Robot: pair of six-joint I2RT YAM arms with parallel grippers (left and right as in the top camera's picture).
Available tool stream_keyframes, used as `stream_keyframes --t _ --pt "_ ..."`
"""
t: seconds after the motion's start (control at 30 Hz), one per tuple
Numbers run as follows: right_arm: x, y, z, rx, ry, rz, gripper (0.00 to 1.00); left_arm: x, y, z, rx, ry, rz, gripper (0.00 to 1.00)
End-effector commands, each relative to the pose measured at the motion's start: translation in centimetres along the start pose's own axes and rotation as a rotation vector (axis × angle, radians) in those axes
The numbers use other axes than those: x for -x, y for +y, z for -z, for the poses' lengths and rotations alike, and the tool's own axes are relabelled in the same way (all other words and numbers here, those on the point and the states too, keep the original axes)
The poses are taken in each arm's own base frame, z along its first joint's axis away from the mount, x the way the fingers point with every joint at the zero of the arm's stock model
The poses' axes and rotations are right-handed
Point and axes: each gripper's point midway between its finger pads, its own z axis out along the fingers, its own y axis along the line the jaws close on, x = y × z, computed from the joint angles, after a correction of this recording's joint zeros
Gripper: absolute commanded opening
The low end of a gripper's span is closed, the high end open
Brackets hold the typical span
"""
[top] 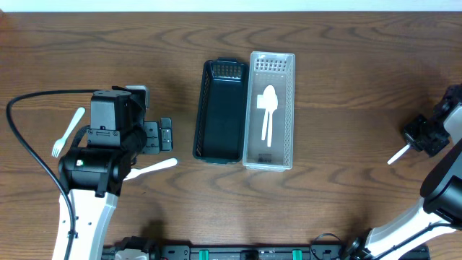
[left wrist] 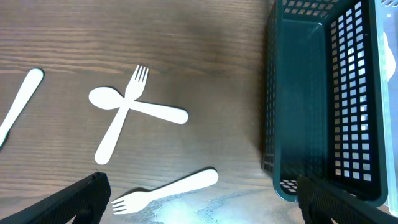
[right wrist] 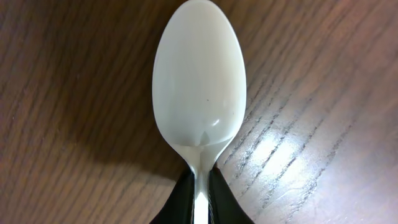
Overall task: Pack container
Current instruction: 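Move right gripper to the last spoon and grasp it, then drop the last spoon into the clear basket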
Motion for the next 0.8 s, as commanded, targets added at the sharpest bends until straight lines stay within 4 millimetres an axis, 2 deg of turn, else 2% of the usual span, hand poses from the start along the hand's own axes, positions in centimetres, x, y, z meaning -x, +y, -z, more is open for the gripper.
stream_keyframes --t 0.0,0.13,0.23,0.33,0.47,0.57,0.67,0.77 --pt "-1.6 1.7 -0.7 0.075 0.069 0.007 0.02 0.6 0.0 0.6 -0.001 -0.019 -0.011 0.98" --pt "-0.8 4.7 3.0 0.167 0.019 0.048 0.02 0.4 0.0 0.6 -0.001 -0.014 -0.01 0.98" --pt "-0.2 7.9 8.1 0.223 -0.066 0.121 0.03 0.4 0.1 0.6 -0.001 -0.013 -0.01 0.98" --pt "-0.9 11.5 13.6 0.286 -0.15 0.216 0.04 0.4 0.1 0.6 -0.001 -0.013 -0.011 0.98" --pt "-4.4 17.4 21.1 0.396 -0.238 0.372 0.06 0.4 0.1 0.6 -0.001 -0.013 -0.011 0.98" --pt "-8.0 21.4 24.0 0.47 -0.253 0.46 0.07 0.4 0.1 0.6 -0.001 -0.013 -0.011 0.98" --pt "-12.4 25.0 25.0 0.524 -0.236 0.554 0.08 0.3 0.1 0.6 -0.001 -0.008 -0.011 0.98" --pt "-16.3 27.6 24.1 0.504 -0.231 0.63 0.09 0.1 0.1 0.6 0.0 0.001 -0.011 0.98"
